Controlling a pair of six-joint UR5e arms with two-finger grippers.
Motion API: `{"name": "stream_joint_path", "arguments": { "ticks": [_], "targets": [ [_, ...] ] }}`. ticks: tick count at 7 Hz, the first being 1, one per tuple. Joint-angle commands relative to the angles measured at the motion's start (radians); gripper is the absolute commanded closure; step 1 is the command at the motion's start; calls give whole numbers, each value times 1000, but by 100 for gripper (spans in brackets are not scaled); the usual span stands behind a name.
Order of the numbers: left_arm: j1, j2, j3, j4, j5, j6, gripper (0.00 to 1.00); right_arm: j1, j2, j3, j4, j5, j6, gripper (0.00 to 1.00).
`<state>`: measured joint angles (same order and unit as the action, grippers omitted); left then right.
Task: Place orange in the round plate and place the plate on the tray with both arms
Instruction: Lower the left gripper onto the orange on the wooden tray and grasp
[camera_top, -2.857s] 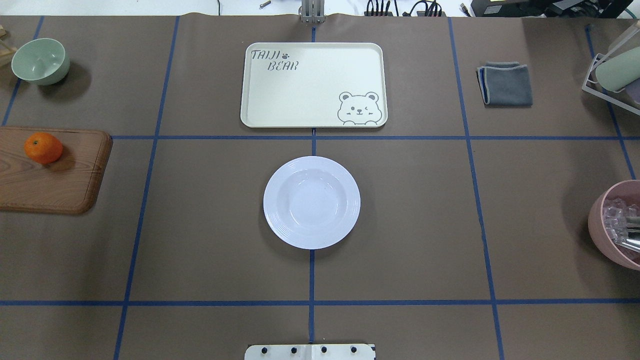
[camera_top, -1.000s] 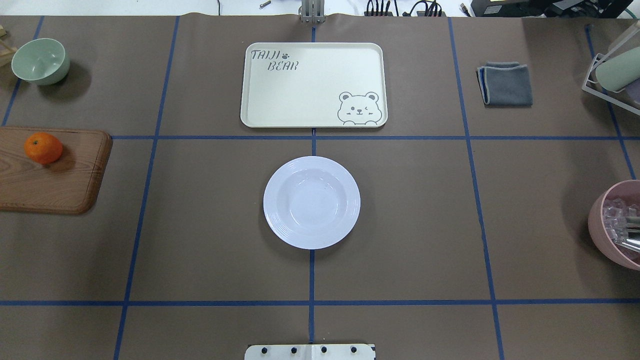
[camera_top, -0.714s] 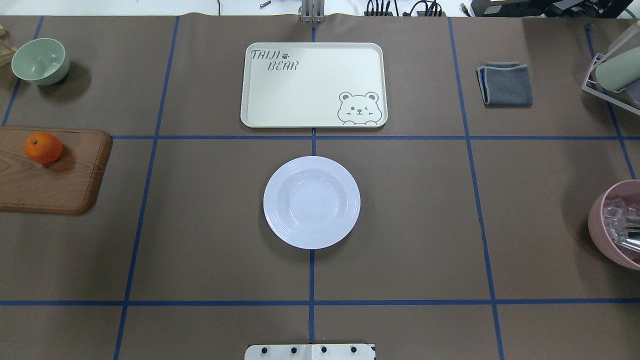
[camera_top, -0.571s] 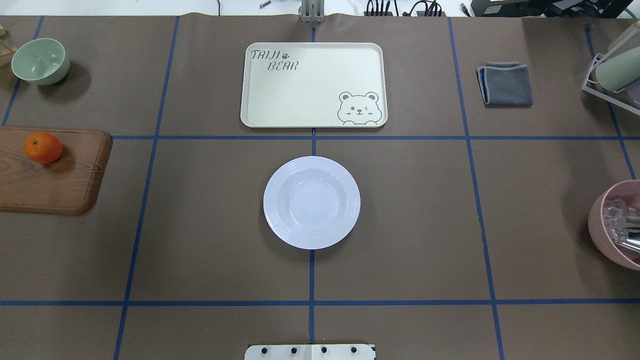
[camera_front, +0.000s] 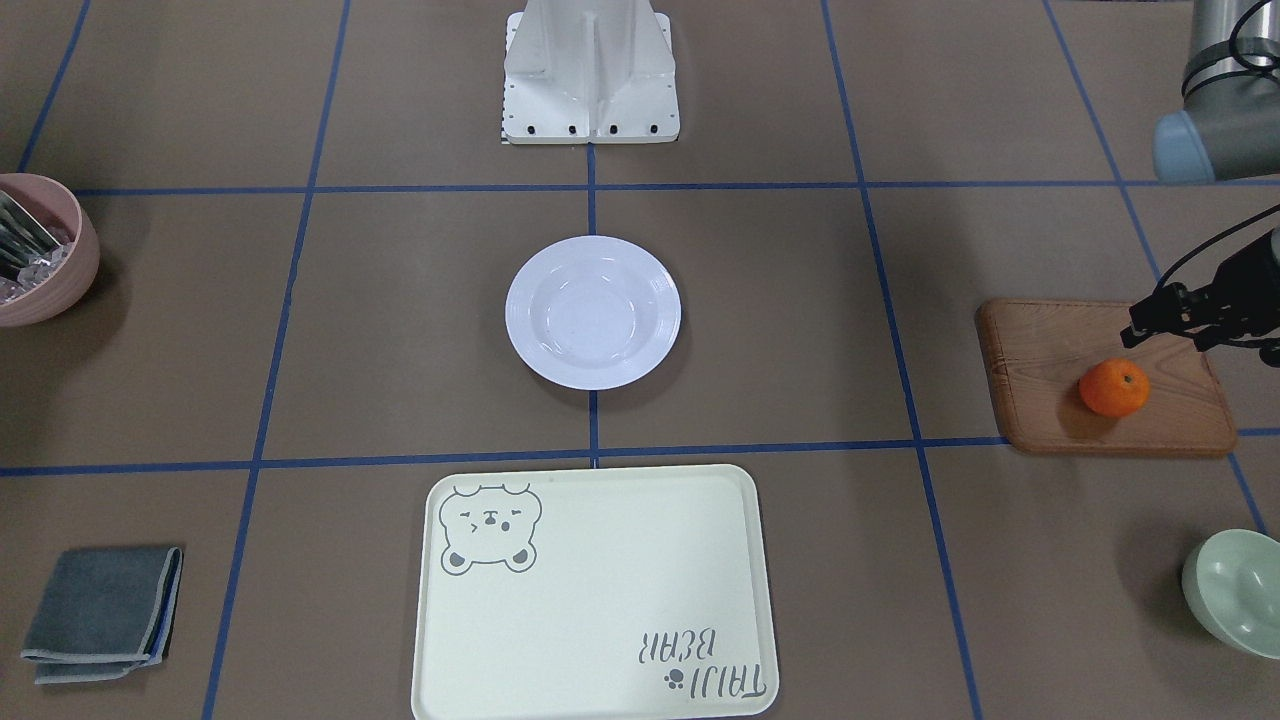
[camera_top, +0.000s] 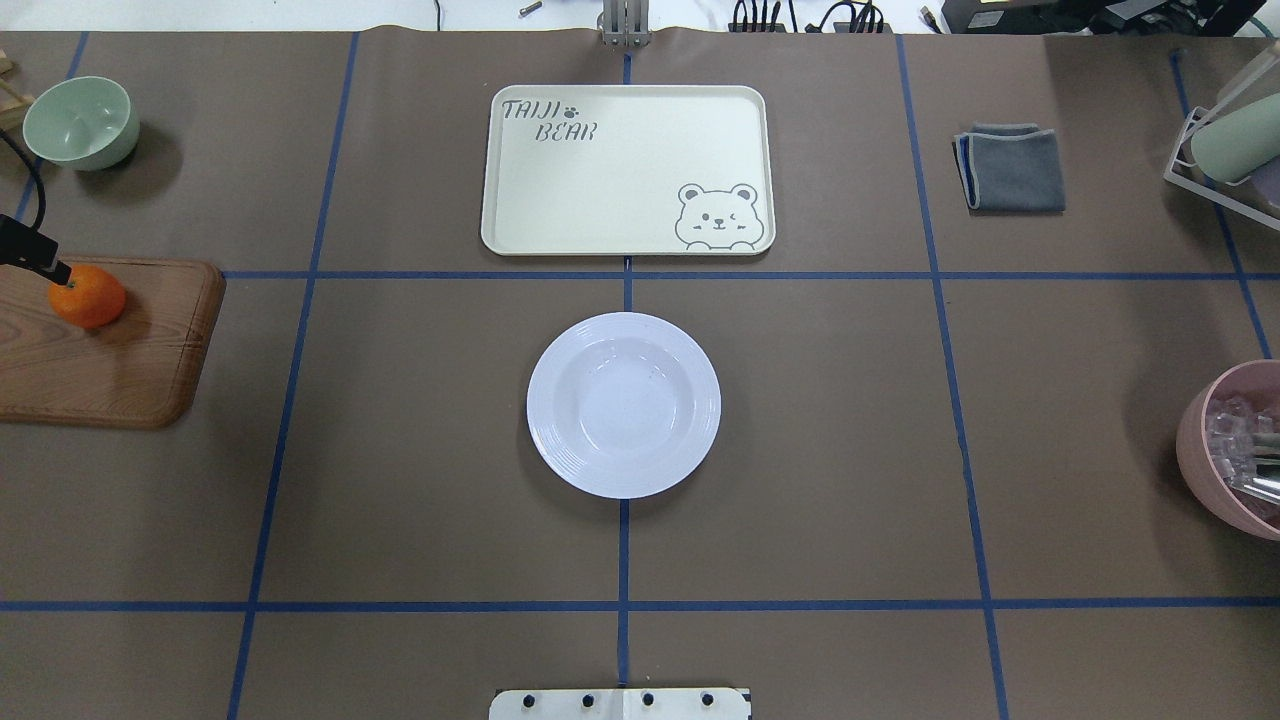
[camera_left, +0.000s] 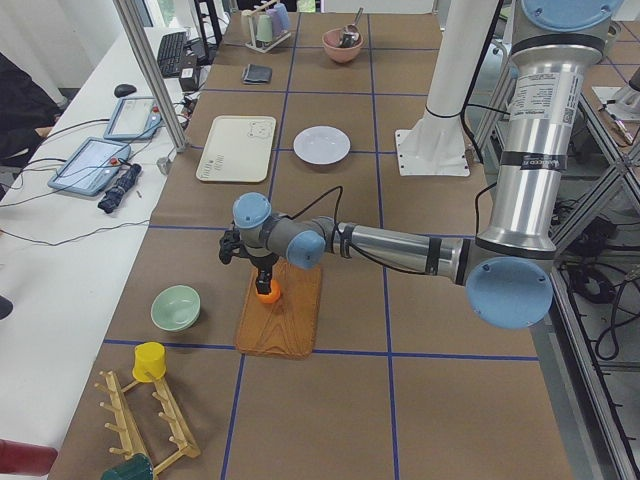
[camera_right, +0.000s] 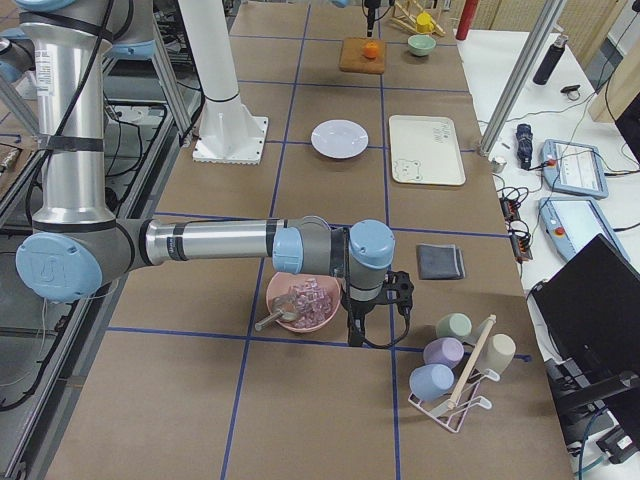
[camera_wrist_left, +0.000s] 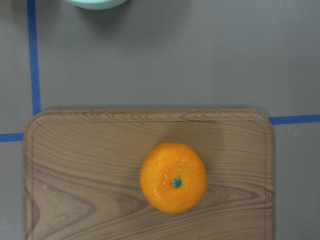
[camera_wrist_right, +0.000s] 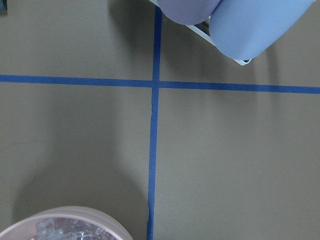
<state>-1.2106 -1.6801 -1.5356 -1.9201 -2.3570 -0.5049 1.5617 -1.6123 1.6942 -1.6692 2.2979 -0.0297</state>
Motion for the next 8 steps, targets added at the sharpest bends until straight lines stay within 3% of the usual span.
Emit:
{"name": "stream_joint_path", "arguments": {
  "ticks": [1, 8],
  "targets": [
    [40, -27, 60, -53, 21, -41, 2, 0, 0, -1, 0, 1, 2, 0],
    [95, -75, 146, -57, 119, -32, 2, -6, 0, -7, -1, 3, 2, 0]
  ]
}}
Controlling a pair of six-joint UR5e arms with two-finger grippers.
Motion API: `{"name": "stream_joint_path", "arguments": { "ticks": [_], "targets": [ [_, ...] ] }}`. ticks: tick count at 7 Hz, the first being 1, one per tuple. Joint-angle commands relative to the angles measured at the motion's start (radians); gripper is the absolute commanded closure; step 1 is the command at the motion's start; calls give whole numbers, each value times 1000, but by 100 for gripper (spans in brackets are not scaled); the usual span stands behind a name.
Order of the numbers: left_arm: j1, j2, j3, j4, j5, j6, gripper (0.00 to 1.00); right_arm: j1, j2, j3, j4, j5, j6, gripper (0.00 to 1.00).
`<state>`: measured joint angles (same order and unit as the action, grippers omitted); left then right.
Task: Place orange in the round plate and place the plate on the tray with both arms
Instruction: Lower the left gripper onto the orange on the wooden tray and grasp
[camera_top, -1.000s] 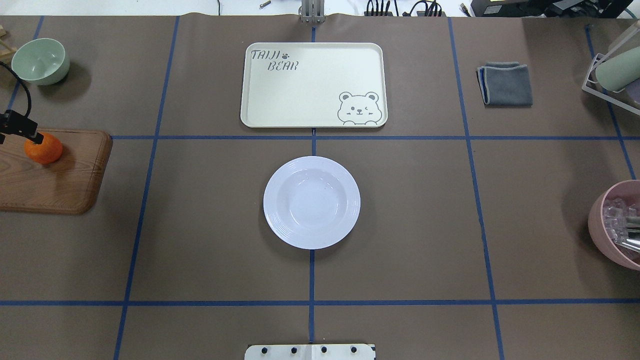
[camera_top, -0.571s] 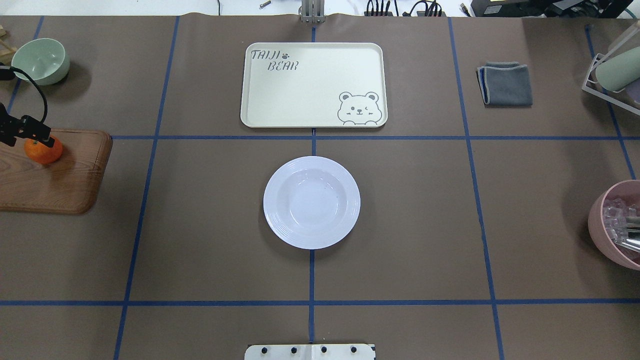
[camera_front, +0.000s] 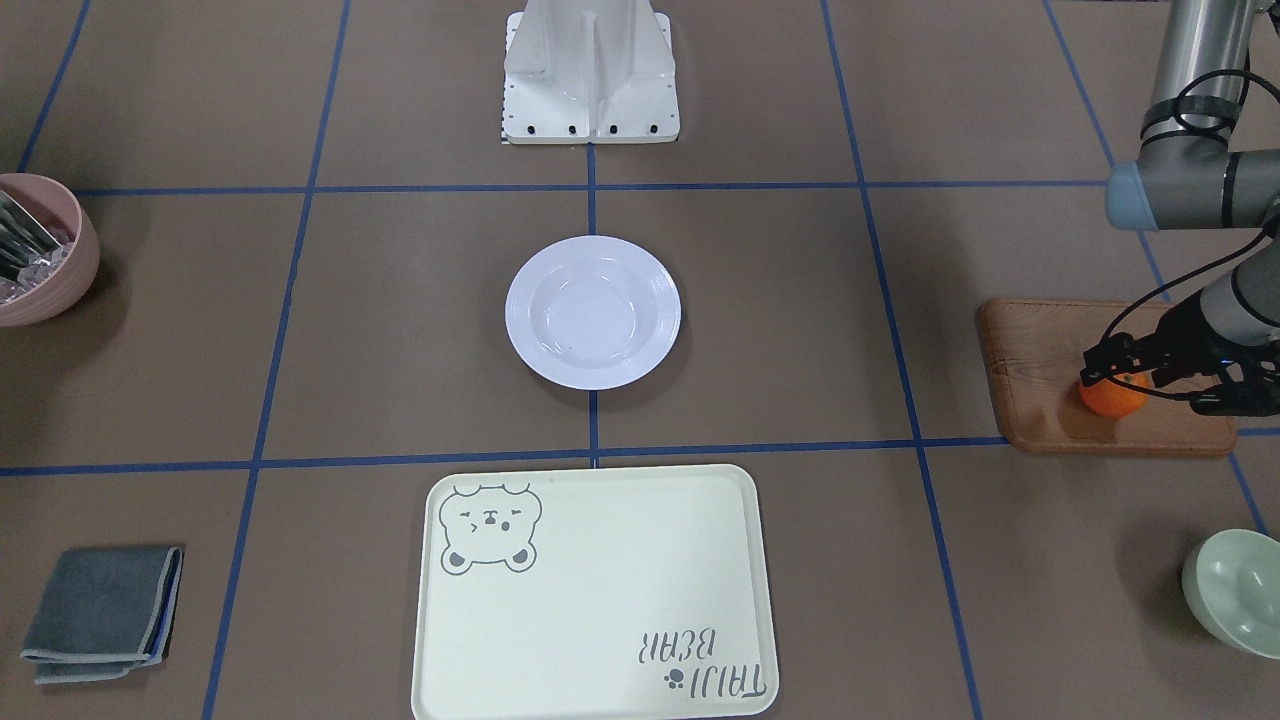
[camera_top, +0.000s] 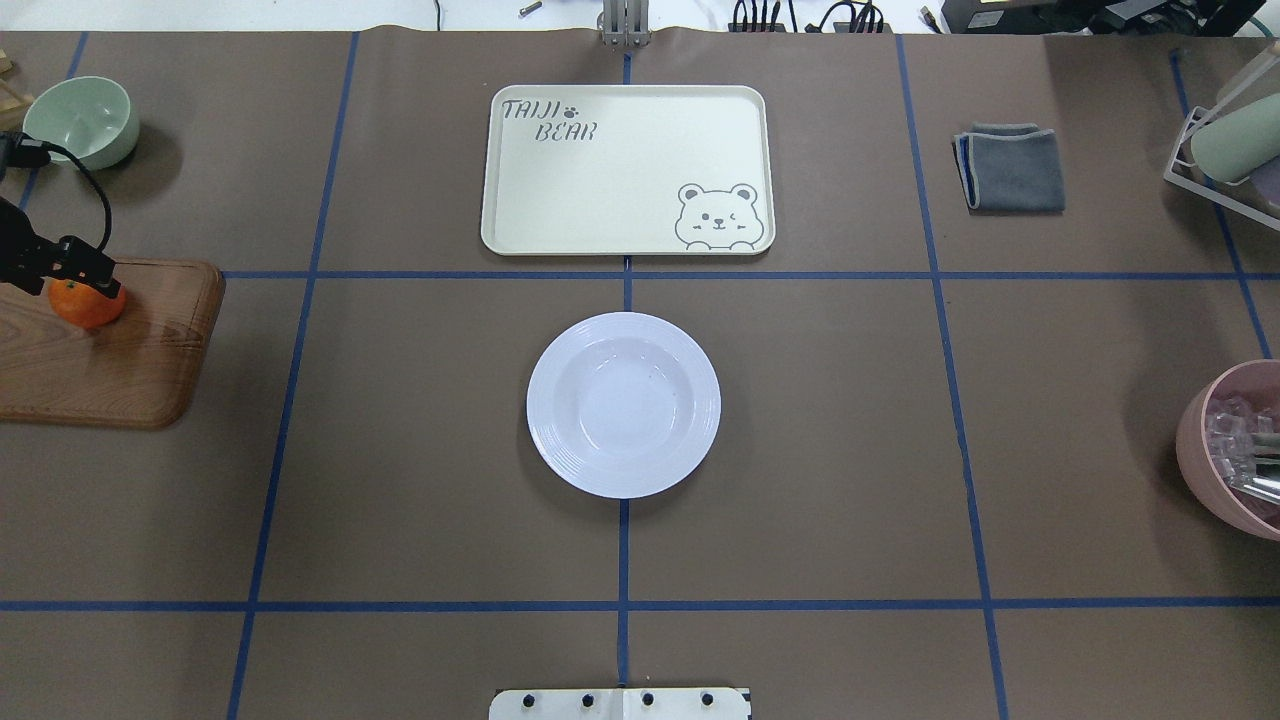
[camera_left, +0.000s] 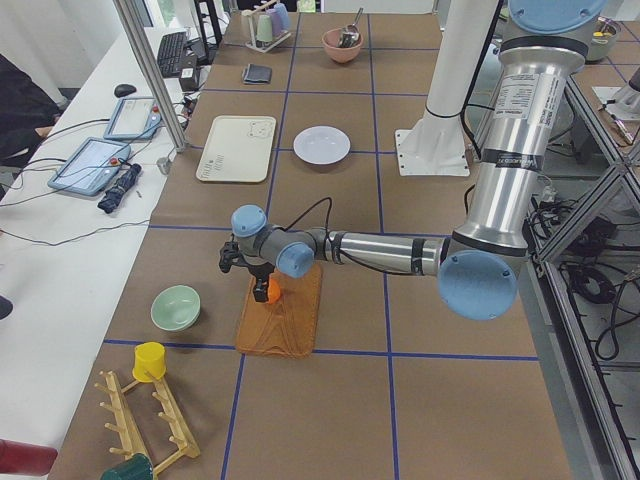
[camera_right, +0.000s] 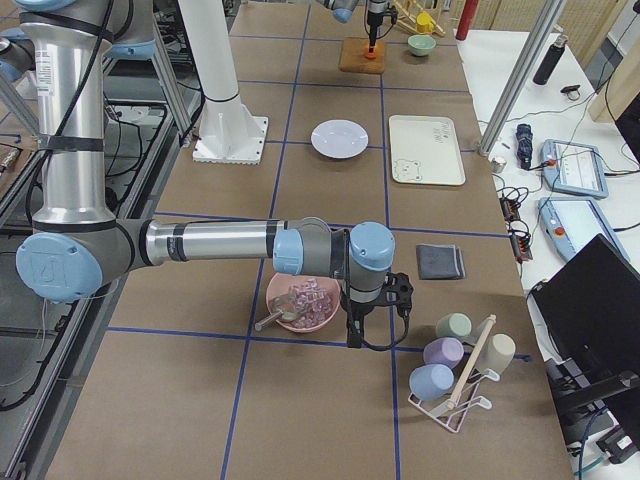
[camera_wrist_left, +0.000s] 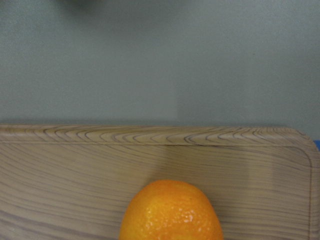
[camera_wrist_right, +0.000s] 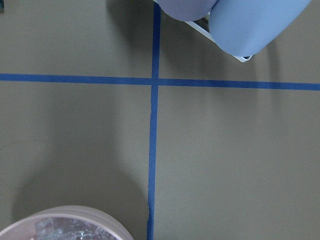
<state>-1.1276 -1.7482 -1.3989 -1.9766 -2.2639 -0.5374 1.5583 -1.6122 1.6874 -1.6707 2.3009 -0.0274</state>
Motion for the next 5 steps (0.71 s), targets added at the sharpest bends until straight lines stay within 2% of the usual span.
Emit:
{"name": "stream_joint_path", "arguments": {
  "ticks": [1, 3, 4, 5],
  "targets": [
    [12, -7, 23, -5, 26, 2, 2, -3, 0, -2, 0, 0, 0, 0],
    [14, -5, 23, -13, 26, 2, 2, -3, 0, -12, 0, 0, 0, 0],
    [14, -5, 27, -22, 26, 2, 33, -3, 0, -12, 0, 0, 0, 0],
    [14, 9, 29, -68, 26, 2, 81, -3, 0, -12, 0, -1, 0, 0]
  ]
}}
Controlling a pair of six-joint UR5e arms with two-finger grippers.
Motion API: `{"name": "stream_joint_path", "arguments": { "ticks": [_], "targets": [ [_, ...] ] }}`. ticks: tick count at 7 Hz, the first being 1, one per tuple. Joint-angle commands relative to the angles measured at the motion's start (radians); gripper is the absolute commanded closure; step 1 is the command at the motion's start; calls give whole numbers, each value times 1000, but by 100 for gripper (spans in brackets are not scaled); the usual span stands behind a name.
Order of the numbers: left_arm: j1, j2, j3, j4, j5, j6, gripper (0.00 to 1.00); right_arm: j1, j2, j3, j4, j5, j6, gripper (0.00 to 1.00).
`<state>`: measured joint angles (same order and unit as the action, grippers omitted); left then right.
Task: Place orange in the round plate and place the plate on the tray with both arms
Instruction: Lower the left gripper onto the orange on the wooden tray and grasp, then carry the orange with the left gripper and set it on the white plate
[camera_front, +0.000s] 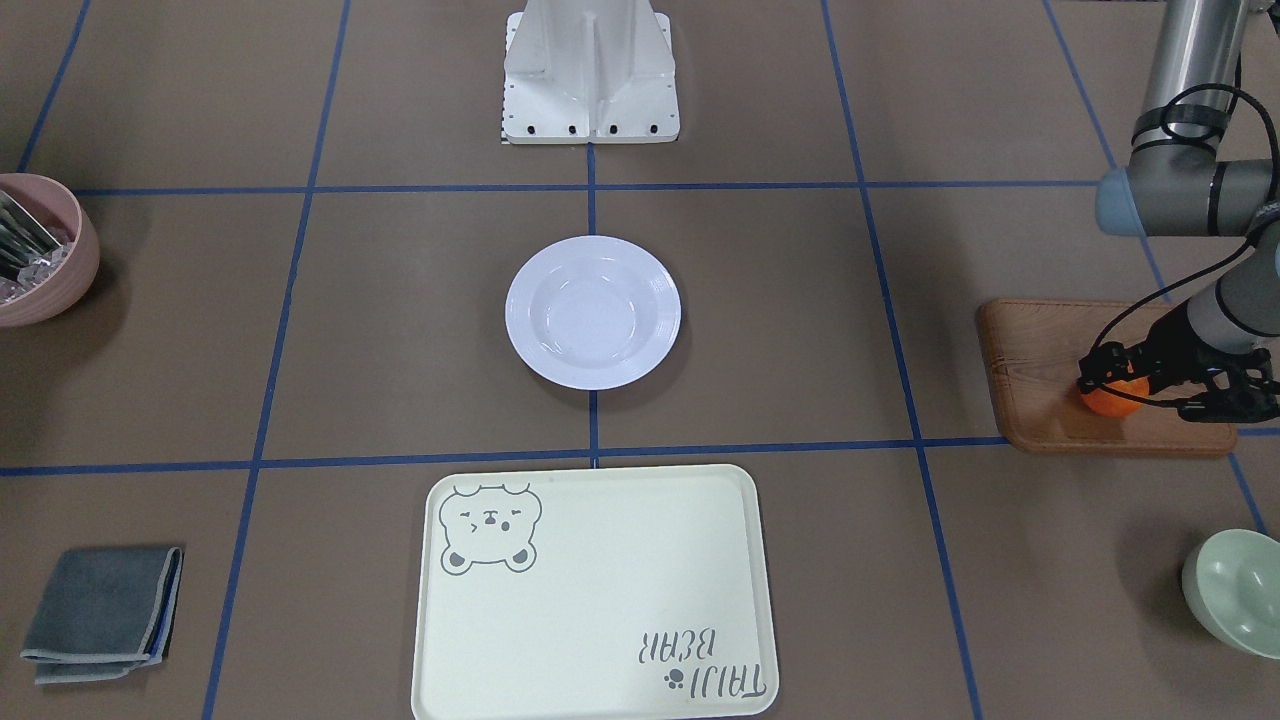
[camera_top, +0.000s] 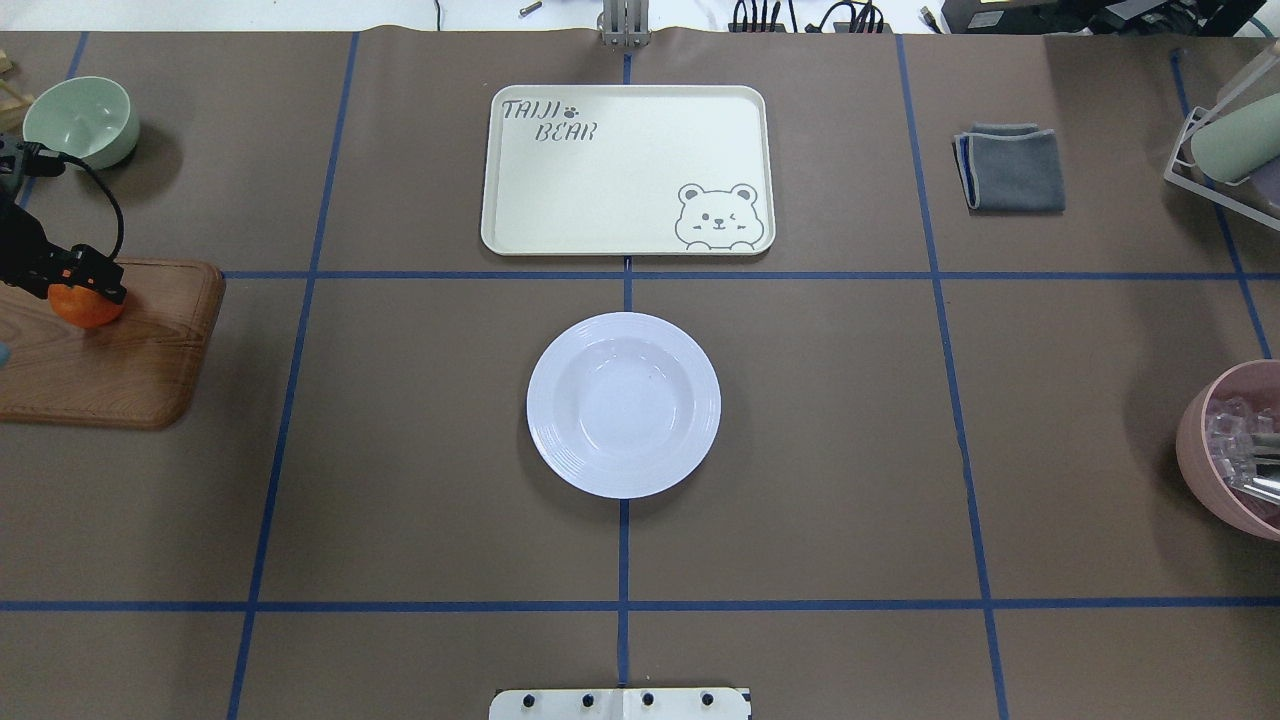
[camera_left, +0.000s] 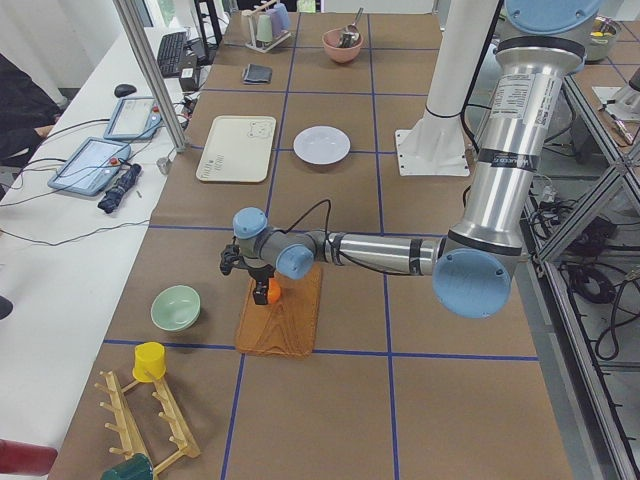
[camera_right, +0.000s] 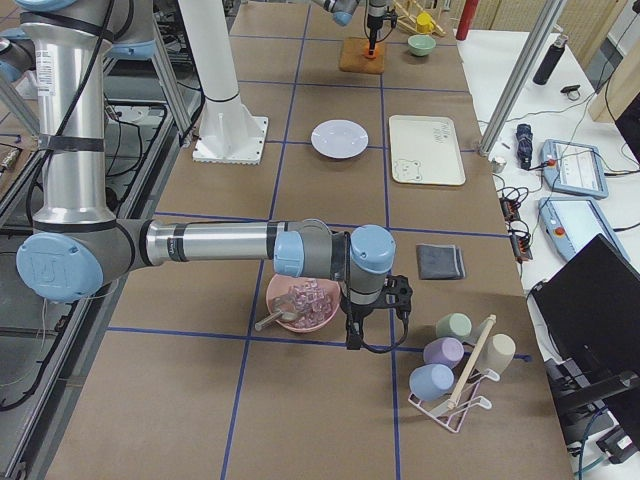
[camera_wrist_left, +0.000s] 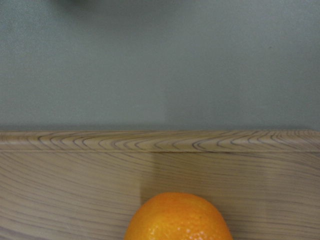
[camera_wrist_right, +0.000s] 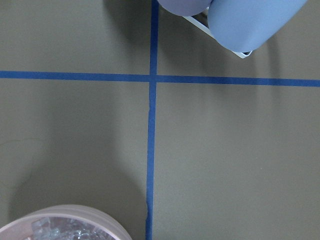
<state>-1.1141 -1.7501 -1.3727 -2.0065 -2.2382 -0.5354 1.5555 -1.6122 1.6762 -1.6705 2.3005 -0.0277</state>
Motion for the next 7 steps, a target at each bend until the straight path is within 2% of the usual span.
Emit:
{"name": "stream_joint_path", "arguments": {
  "ticks": [1, 2, 3, 5, 6, 7],
  "targets": [
    [-1, 12, -9, -46, -14, -2, 100, 0, 0, -1, 0, -1, 0, 0],
    [-1, -2, -49, -13, -40, -3, 100, -2, 2, -1, 0, 0, 0, 0],
    [-6, -49, -110, 114, -69, -5, 100, -11, 2, 0, 0, 0, -1, 0],
    [-6, -255, -231, 500, -63, -21, 100, -12, -6, 10, 0, 19, -1, 0],
    [28, -372, -246, 594, -63, -166, 100, -12, -15, 8, 0, 48, -3, 0],
    [137, -431, -261, 589, -57, -374, 100, -12, -17, 5, 2, 50, -12, 0]
  ]
}}
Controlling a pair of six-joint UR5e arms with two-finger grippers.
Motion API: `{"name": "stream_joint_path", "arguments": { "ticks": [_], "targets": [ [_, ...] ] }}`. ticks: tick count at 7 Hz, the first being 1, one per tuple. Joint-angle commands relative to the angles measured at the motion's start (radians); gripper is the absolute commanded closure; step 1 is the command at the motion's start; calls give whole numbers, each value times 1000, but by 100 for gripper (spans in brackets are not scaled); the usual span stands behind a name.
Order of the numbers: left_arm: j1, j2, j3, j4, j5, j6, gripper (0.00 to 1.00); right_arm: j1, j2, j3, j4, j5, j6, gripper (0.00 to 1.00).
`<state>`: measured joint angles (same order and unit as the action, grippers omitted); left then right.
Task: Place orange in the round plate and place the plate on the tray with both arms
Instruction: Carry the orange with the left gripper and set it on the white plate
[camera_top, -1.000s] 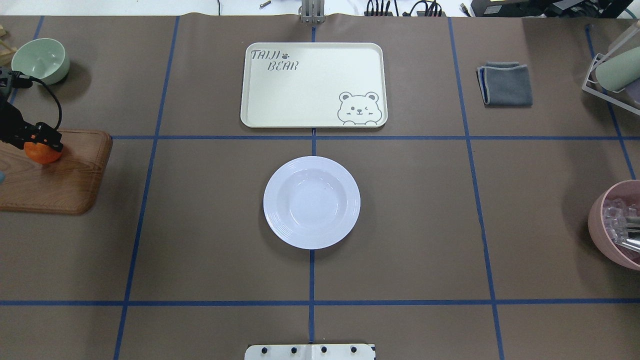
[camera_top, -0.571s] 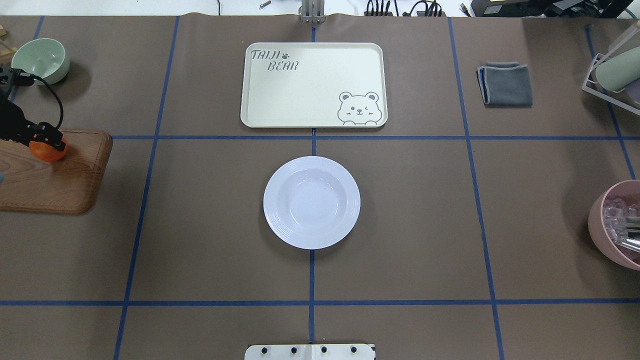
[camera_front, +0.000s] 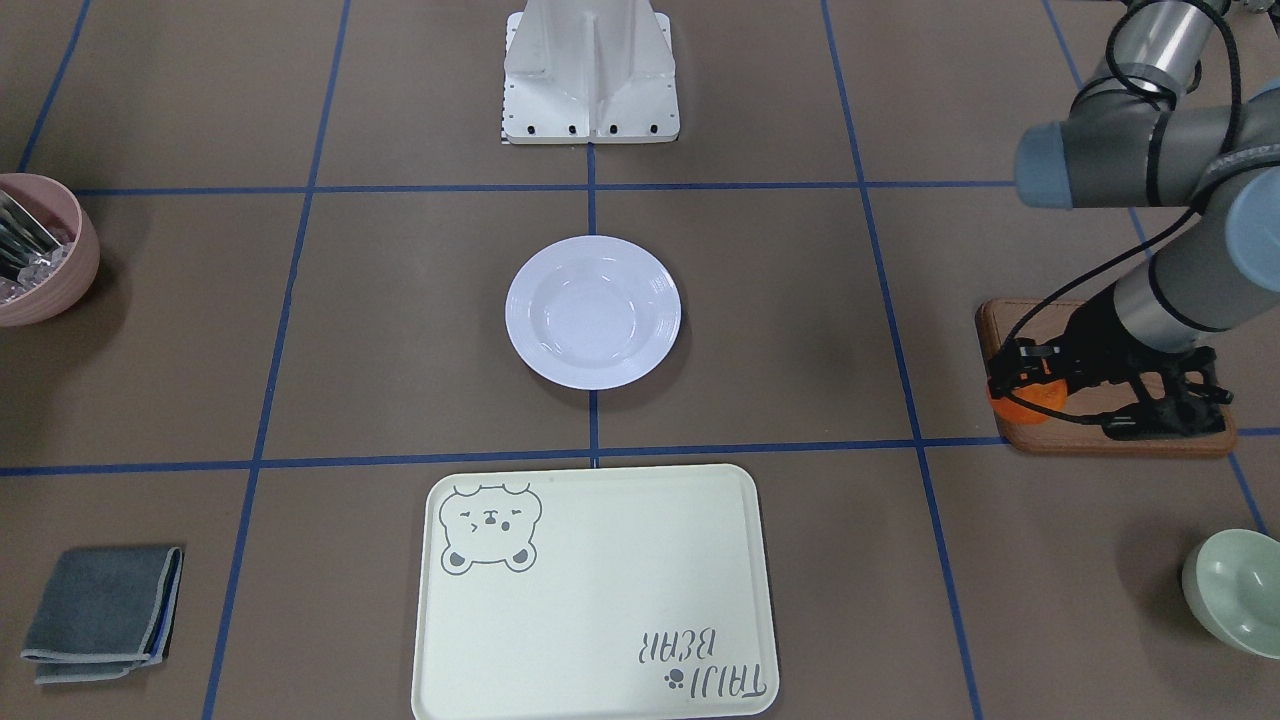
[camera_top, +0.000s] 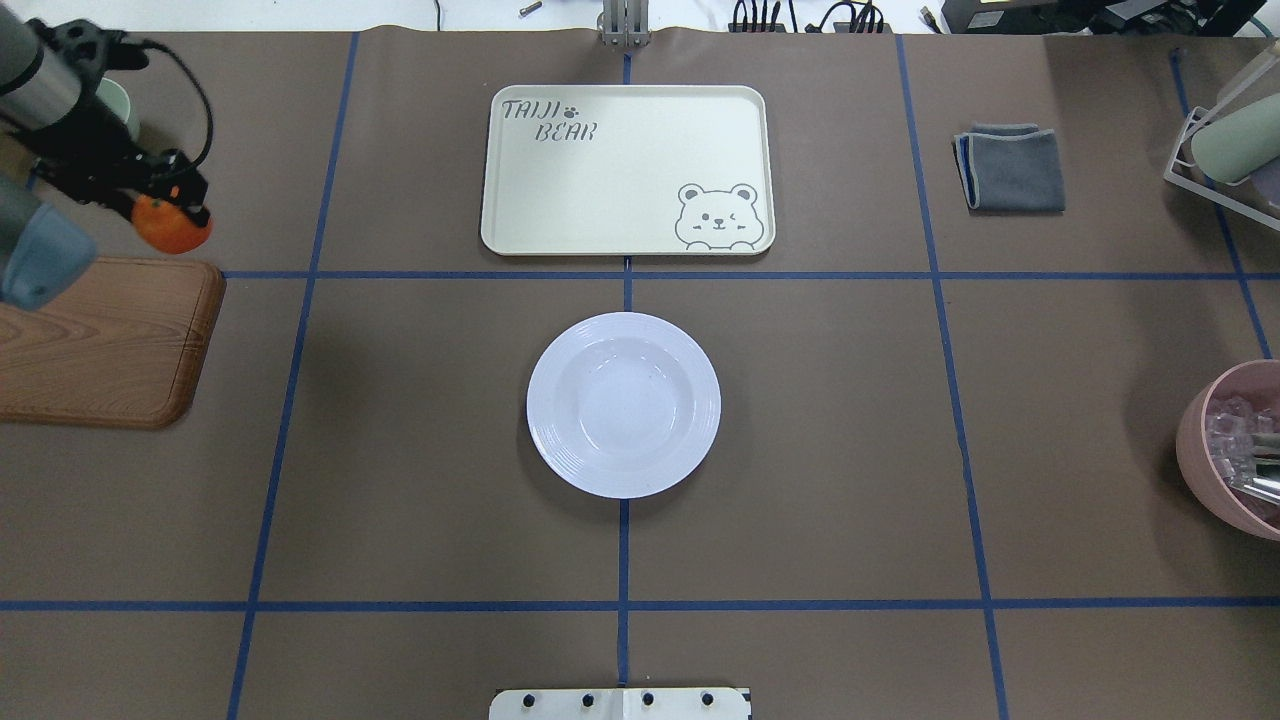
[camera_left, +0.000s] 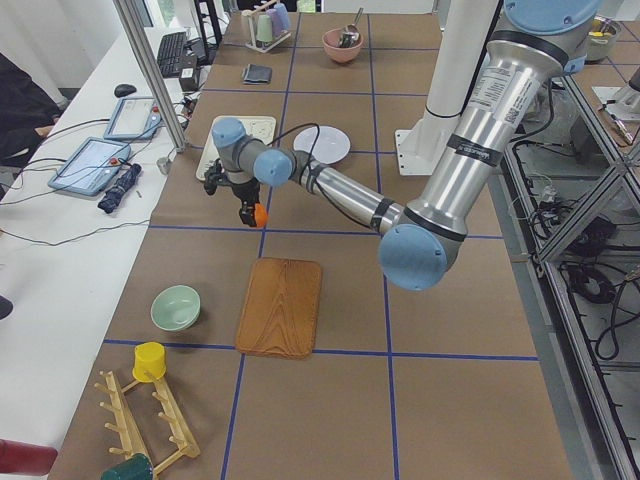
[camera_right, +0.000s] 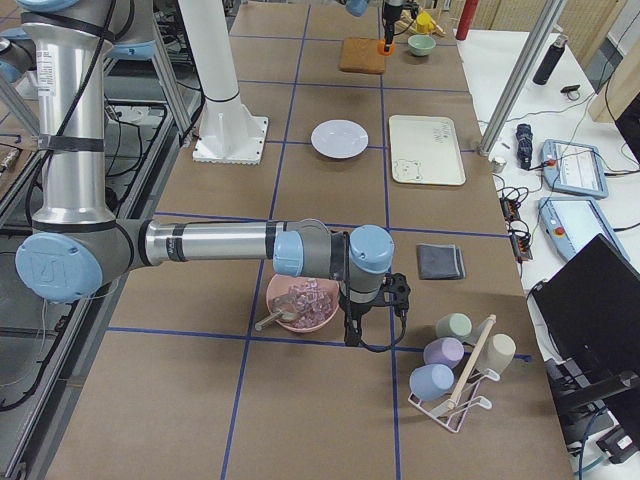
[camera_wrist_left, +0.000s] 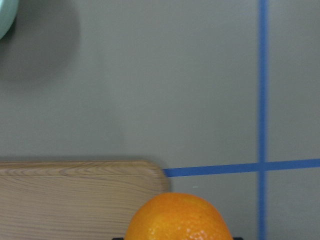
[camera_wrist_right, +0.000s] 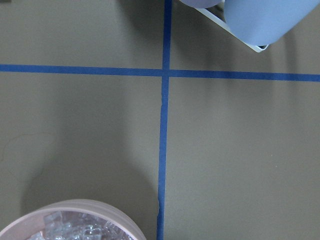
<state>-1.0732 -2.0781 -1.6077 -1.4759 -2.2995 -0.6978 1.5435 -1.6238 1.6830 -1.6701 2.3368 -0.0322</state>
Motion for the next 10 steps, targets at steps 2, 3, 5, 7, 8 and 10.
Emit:
{"name": "stream_joint_path", "arguments": {
  "ticks": [2, 3, 5, 7, 8, 10],
  "targets": [
    [285, -235, -23, 46, 69, -487, 100, 0, -4, -5, 1, 6, 0, 0],
    [377, -273, -5, -7, 122, -597, 100, 0, -5, -3, 1, 9, 2, 0],
    [472, -316, 122, -158, 219, -681, 100, 0, -4, 1, 1, 13, 2, 0],
    [489, -332, 175, -242, 219, -683, 100, 0, -2, 3, 1, 16, 2, 0],
    [516, -336, 184, -247, 219, -681, 100, 0, -2, 3, 1, 15, 2, 0],
    [544, -335, 205, -247, 221, -683, 100, 0, -1, 4, 1, 16, 2, 0]
  ]
}}
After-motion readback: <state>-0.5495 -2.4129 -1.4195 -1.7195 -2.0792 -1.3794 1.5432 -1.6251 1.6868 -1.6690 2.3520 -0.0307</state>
